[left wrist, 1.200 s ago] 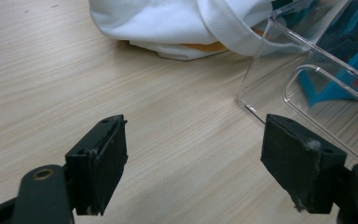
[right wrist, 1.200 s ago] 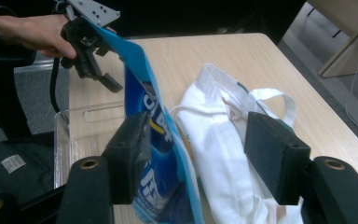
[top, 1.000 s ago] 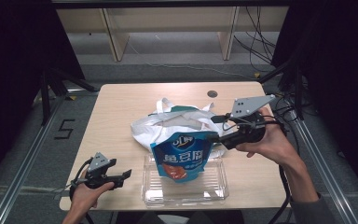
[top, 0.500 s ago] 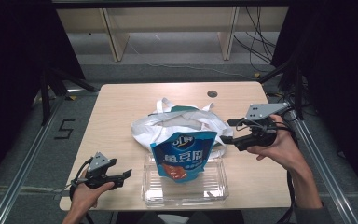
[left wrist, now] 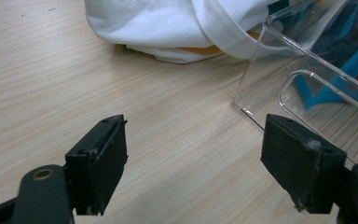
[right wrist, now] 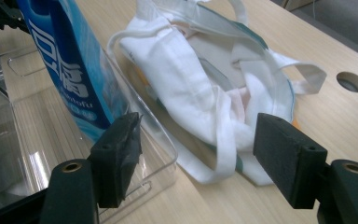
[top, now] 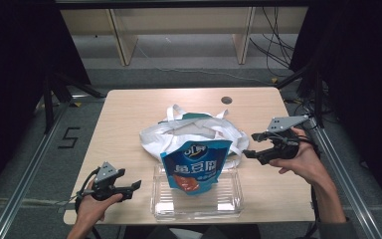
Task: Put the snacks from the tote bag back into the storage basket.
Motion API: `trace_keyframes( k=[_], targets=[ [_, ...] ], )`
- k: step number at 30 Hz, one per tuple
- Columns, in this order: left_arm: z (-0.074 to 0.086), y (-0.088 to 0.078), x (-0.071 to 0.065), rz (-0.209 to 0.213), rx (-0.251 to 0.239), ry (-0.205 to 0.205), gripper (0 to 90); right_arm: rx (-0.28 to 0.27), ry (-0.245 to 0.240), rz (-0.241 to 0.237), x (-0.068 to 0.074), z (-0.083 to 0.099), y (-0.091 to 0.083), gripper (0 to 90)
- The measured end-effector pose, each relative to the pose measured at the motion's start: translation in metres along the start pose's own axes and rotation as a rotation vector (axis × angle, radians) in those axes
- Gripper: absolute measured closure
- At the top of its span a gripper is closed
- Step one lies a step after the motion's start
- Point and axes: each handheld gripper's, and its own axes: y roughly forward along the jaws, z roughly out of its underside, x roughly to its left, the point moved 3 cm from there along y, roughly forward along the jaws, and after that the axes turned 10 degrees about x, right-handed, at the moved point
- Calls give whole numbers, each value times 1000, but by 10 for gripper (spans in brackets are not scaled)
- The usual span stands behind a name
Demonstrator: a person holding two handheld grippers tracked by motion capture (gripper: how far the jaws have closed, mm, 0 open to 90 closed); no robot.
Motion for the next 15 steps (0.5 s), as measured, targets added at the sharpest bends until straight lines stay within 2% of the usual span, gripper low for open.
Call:
trace_keyframes(
  k=[3,5,7,9,10,11,12,15],
  targets=[
    [1,-1,1,-10,1,-5,219,14,6,-7,0,3,2,329],
    [0,-1,1,-11,1,-1,218,10,6,10,-3,5,4,325],
    [0,-1,1,-10,3,4,219,18,33,-2,-2,7,5,325],
    [-1,0,0,-8,-5,-8,218,29,26,15,-6,10,7,320],
    [-1,0,1,-11,-4,20,218,35,35,7,-6,11,8,320],
    [0,-1,1,-8,0,4,218,21,42,21,-7,13,9,320],
    [0,-1,0,-6,-1,-3,218,31,54,19,-8,16,10,319],
    [1,-1,0,-11,1,-1,219,31,71,33,-7,23,13,315]
  ],
)
